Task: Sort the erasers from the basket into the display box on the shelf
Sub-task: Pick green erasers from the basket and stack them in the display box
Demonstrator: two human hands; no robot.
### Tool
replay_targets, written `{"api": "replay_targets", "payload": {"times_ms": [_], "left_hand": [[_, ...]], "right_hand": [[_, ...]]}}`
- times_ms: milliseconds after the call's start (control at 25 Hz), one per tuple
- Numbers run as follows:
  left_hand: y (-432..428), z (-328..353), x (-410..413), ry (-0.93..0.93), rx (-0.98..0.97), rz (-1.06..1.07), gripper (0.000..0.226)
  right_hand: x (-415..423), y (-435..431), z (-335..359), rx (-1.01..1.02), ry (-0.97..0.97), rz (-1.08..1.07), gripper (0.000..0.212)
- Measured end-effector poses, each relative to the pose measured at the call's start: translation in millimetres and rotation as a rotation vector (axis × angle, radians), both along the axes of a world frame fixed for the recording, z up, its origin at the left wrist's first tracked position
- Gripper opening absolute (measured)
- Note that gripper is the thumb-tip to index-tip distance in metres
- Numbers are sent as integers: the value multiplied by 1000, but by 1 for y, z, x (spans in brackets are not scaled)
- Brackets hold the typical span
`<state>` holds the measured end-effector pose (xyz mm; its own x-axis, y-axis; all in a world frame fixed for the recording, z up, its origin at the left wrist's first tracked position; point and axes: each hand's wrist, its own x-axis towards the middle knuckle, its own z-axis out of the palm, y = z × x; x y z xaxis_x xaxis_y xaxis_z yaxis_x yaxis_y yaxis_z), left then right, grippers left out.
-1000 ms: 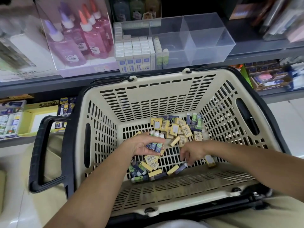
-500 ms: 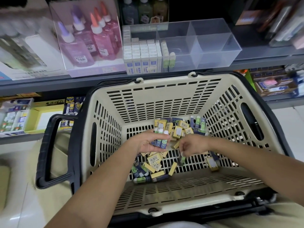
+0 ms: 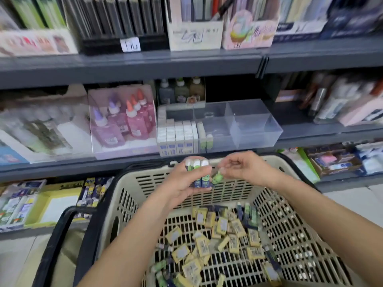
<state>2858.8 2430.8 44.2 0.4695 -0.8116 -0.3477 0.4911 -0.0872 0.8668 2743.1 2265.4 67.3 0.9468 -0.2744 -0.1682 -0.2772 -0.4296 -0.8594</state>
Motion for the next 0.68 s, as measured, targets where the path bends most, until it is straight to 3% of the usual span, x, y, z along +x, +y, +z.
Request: {"api": "replay_targets", "payload": {"times_ms": [280,400,520,680], "left_hand": [[-5,32,32,-115,-85,213,23],[-3,29,36,-110,-73,228,23],[0,22,38,-101,-67,227,23],[1,20,43,-72,-71,245,19]], "right_hand": [[62,-42,56,-244,-329,-242,10],[87,-46,47,-508,-181,-174,7],[99,-47,45,-457,-81,-153,7],[100,-54,51,-612,-44,-100,7]]}}
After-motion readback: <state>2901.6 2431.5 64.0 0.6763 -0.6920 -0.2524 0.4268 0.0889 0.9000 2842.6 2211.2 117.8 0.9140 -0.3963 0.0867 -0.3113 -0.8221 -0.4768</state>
